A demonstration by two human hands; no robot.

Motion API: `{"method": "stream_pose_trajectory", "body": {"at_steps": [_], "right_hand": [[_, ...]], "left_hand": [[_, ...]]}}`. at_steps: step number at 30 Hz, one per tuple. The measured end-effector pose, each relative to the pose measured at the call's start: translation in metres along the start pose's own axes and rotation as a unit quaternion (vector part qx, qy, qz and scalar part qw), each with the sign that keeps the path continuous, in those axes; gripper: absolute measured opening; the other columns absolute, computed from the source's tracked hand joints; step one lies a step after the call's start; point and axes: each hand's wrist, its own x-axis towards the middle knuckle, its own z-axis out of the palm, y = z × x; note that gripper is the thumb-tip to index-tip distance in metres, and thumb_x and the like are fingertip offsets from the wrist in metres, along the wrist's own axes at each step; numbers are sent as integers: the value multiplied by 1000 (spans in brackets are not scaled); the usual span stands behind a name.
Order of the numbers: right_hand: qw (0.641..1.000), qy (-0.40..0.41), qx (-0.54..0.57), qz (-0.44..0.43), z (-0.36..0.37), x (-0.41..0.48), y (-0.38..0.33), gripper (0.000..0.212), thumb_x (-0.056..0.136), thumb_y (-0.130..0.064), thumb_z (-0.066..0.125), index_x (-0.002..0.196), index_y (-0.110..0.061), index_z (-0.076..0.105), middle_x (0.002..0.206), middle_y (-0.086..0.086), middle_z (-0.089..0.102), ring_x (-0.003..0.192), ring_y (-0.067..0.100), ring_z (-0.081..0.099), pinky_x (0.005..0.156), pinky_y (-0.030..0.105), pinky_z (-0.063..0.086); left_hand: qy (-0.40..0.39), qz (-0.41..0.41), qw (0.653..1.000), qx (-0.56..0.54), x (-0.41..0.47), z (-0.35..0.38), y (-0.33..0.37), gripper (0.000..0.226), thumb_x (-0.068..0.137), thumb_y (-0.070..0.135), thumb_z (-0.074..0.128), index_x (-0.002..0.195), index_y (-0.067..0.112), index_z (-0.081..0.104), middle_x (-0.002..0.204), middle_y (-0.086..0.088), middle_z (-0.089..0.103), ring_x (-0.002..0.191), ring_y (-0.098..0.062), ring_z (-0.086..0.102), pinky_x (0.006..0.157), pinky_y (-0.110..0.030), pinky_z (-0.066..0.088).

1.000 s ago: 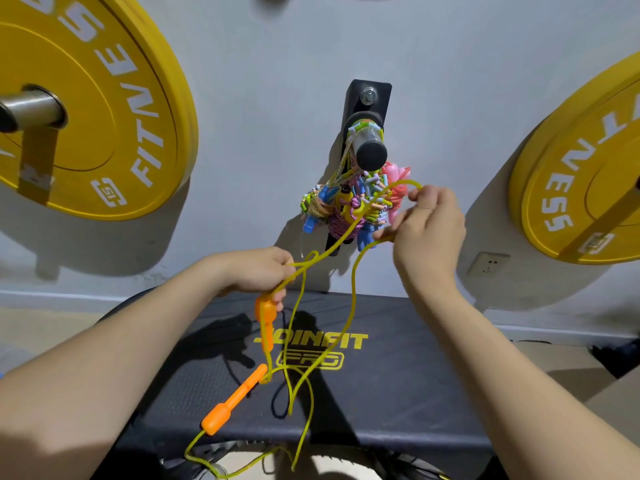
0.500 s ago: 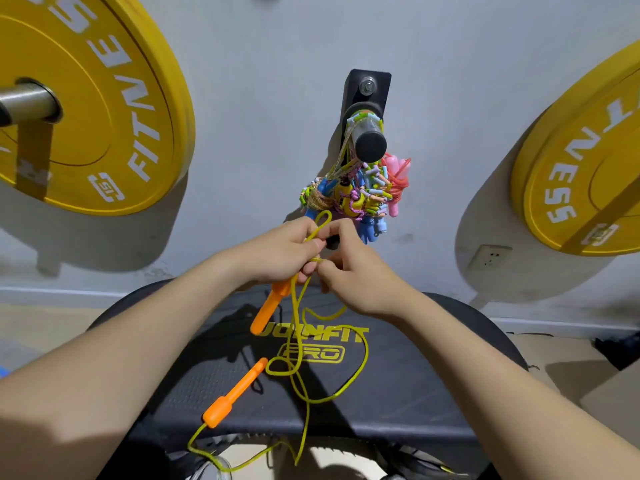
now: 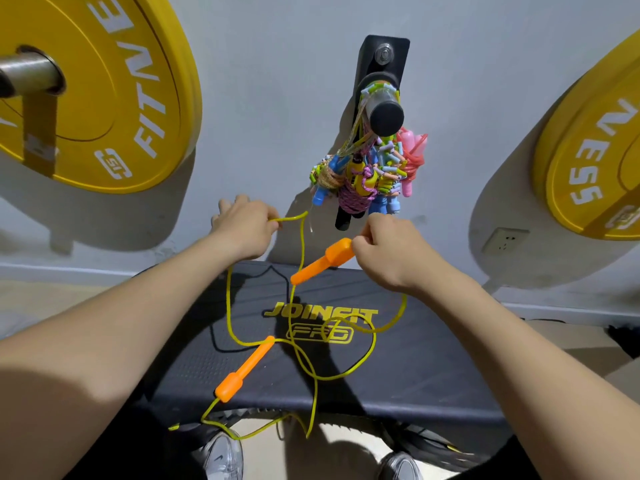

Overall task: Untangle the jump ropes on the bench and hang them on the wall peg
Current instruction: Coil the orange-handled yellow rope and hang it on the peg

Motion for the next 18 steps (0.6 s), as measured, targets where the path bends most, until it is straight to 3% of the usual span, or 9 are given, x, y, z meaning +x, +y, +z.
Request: {"method": "stream_pose_trajectory", "body": {"at_steps": [2,5,8,10,12,15,18], "right_hand": [[999,-28,-17,-10,4,-2,-3,25,99,-29,52,84,-9,51,79,10,56,73,28,51,55,37,33],[996,-78,-43,-29,10,-5,-7,33,95,-38,57,88,-5,60,79,13,63,76,35,59,61,44,47],[989,-121,-73,-42,16,-6,-11,34,91,-37,60,89,-4,69,82,16,69,82,38,66,70,47,58],[984,-148,-90,-46,21,-5,-12,33,92,-40,61,93,-8,68,89,13,70,85,37,67,75,48,60],[979,-165,-104,-52,26,-4,-13,33,94,-42,59,94,-11,66,93,12,69,87,36,66,77,48,60],[975,-180,-120,-55,31,-1,-13,29,96,-40,58,94,-12,64,94,13,66,88,37,65,77,47,59],[969,-201,-133,-54,32,0,-14,25,95,-36,59,91,-11,64,88,12,66,86,37,65,77,46,60]], "left_hand": [[34,-7,999,22,-1,8,-2,25,110,34,50,132,25,59,131,-19,45,124,-48,43,100,-55,44],[3,4,998,62,-10,22,0,34,106,30,57,131,10,46,131,-23,52,116,-50,58,91,-55,52],[-182,32,967,177,-34,43,7,30,98,37,63,114,13,64,125,-15,69,113,-38,68,88,-43,55],[-335,16,915,225,-52,65,8,34,91,42,68,100,10,72,107,-11,77,91,-32,74,86,-38,62],[-427,-3,867,257,-68,93,2,44,89,48,68,101,7,76,99,-10,79,81,-31,73,81,-35,63],[-369,56,875,308,-92,125,-12,55,87,50,74,125,10,69,122,-13,70,108,-36,71,81,-39,56],[-345,83,884,304,-108,142,-23,76,94,30,74,157,8,37,139,-14,58,127,-39,62,92,-46,54]]}}
